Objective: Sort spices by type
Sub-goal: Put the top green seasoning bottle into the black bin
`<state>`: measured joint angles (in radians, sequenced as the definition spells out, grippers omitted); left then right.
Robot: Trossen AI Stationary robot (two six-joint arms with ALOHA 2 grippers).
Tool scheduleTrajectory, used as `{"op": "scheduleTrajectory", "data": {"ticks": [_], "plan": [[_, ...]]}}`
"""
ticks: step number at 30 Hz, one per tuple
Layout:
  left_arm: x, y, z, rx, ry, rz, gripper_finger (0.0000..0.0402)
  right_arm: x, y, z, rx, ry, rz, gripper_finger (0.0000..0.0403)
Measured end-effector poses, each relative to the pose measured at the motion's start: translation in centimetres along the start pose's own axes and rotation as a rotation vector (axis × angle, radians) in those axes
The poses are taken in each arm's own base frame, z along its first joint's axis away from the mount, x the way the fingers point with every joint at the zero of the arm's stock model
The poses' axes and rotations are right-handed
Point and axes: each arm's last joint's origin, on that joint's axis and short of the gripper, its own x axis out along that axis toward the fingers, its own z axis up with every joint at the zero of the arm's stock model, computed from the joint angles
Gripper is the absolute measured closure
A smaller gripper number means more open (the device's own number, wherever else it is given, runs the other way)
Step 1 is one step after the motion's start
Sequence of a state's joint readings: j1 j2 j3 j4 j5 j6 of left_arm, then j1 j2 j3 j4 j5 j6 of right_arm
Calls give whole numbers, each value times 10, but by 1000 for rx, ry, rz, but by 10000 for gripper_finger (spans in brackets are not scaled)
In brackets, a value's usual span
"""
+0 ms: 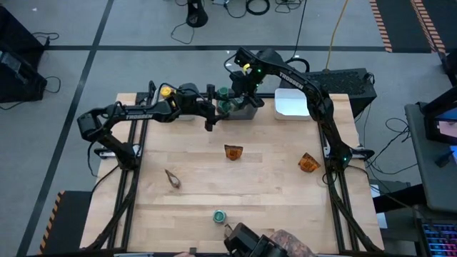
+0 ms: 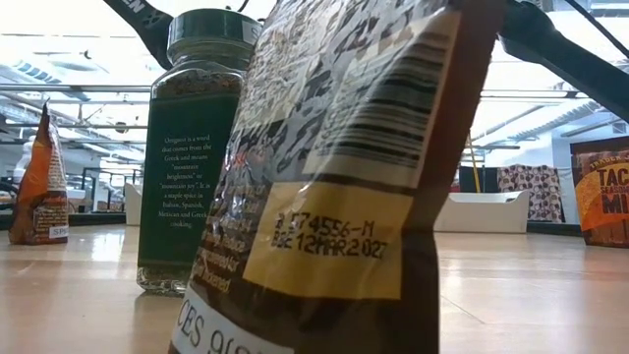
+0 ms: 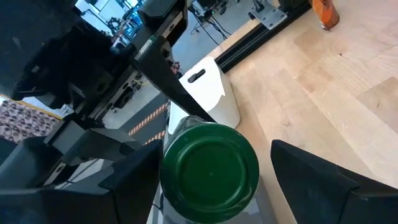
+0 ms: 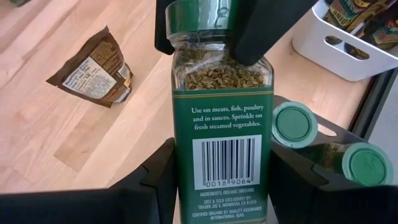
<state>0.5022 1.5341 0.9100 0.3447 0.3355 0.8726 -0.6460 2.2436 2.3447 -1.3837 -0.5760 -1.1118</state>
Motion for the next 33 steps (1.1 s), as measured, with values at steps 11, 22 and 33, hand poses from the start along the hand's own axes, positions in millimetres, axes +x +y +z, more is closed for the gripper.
{"op": "scheduleTrajectory", "data": {"ticks": [11,22,33], "plan": [[0,1,1,5,-9,11,135,0,-1,1,-5,-9,-4,232],[0,2,0,4,8,35,190,0,-1,1,21,-38,4,208],[0,9,3,-1,64,59,190,-2,-9,-2,69,59,-109,112]]}}
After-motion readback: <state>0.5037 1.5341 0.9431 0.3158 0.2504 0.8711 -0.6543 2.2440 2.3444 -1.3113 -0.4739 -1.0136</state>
